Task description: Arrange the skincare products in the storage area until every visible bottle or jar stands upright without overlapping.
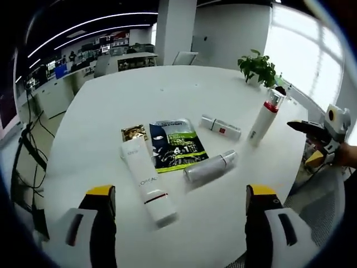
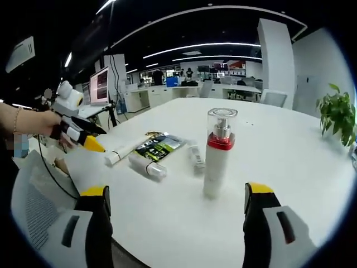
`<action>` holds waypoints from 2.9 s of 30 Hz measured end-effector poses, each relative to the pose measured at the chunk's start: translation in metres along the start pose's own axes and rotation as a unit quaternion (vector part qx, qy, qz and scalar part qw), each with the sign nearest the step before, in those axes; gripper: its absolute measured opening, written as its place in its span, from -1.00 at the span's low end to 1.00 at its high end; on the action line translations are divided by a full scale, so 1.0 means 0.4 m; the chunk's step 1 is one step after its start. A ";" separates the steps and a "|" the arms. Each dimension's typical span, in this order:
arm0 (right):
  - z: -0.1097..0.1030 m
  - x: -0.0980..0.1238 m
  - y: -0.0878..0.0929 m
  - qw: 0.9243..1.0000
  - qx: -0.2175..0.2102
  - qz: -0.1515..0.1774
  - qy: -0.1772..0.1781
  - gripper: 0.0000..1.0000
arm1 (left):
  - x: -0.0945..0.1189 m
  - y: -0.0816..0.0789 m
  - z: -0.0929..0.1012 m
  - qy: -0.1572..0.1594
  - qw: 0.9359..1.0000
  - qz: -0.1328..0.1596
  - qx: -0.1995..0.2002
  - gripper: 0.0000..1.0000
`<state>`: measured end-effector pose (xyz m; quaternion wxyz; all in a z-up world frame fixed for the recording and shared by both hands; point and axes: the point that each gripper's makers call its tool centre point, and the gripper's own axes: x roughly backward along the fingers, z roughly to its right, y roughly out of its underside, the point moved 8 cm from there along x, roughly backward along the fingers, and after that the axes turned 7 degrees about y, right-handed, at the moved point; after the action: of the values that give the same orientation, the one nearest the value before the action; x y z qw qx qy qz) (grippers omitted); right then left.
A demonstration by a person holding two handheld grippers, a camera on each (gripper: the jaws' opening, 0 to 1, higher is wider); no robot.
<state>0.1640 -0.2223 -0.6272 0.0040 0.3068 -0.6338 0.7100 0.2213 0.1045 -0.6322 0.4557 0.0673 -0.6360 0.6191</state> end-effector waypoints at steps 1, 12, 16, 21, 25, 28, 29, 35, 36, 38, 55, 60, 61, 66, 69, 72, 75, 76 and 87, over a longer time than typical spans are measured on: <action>0.000 0.000 0.000 1.000 0.001 -0.001 0.001 0.93 | -0.007 -0.004 -0.001 0.000 1.000 -0.005 0.000 0.75; 0.007 -0.001 0.004 1.000 -0.009 -0.003 0.008 0.94 | -0.080 -0.009 -0.048 -0.008 0.998 -0.054 0.019 0.66; 0.008 -0.001 0.004 1.000 -0.011 -0.005 0.009 0.94 | -0.102 -0.015 -0.067 -0.015 0.997 -0.067 0.030 0.58; 0.012 -0.002 0.006 1.000 -0.016 -0.008 0.011 0.93 | -0.131 -0.027 -0.082 -0.020 0.997 -0.072 0.033 0.45; 0.013 -0.003 0.009 1.000 -0.017 -0.010 0.012 0.93 | -0.149 -0.035 -0.099 -0.026 0.996 -0.083 0.028 0.35; 0.013 -0.003 0.010 1.000 -0.018 -0.012 0.011 0.92 | -0.170 -0.038 -0.113 -0.030 0.995 -0.088 0.032 0.28; 0.013 -0.003 0.010 1.000 -0.019 -0.012 0.011 0.92 | -0.175 -0.039 -0.116 -0.031 0.995 -0.091 0.033 0.26; 0.013 -0.004 0.012 1.000 -0.021 -0.014 0.012 0.91 | -0.201 -0.050 -0.154 -0.041 0.991 -0.121 0.038 0.14; 0.014 -0.004 0.012 1.000 -0.021 -0.014 0.012 0.91 | -0.203 -0.050 -0.162 -0.042 0.990 -0.126 0.039 0.09; 0.015 -0.004 0.013 1.000 -0.023 -0.016 0.013 0.90 | -0.205 -0.049 -0.170 -0.048 0.988 -0.139 0.041 0.02; 0.026 -0.006 0.018 0.999 -0.028 -0.019 0.025 0.87 | -0.238 -0.055 -0.179 -0.078 0.980 -0.181 0.026 -0.22; 0.026 -0.006 0.018 0.999 -0.027 -0.020 0.026 0.86 | -0.242 -0.055 -0.184 -0.079 0.979 -0.182 0.036 -0.25; 0.026 -0.006 0.019 0.999 -0.026 -0.021 0.026 0.86 | -0.241 -0.053 -0.186 -0.078 0.980 -0.179 0.041 -0.26; 0.024 -0.006 0.018 0.999 -0.023 -0.022 0.026 0.85 | -0.234 -0.048 -0.193 -0.076 0.979 -0.164 0.092 -0.33; 0.023 -0.006 0.017 0.999 -0.022 -0.022 0.026 0.85 | -0.227 -0.045 -0.200 -0.070 0.979 -0.155 0.115 -0.36; 0.023 -0.005 0.015 0.999 -0.020 -0.020 0.027 0.84 | -0.220 -0.041 -0.201 -0.068 0.979 -0.145 0.127 -0.37; 0.024 -0.006 0.015 0.999 -0.019 -0.019 0.028 0.84 | -0.212 -0.038 -0.201 -0.066 0.979 -0.137 0.135 -0.38; 0.024 -0.006 0.014 0.999 -0.019 -0.018 0.028 0.84 | -0.208 -0.036 -0.202 -0.067 0.979 -0.134 0.138 -0.38; 0.031 0.008 0.000 0.999 -0.025 -0.004 0.038 0.84 | -0.153 -0.045 -0.184 -0.058 0.988 -0.072 0.127 -0.40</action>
<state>0.1669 -0.2348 -0.6259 0.0383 0.2816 -0.6496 0.7051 0.3048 0.1338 -0.6730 0.4495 0.2063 -0.5710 0.6553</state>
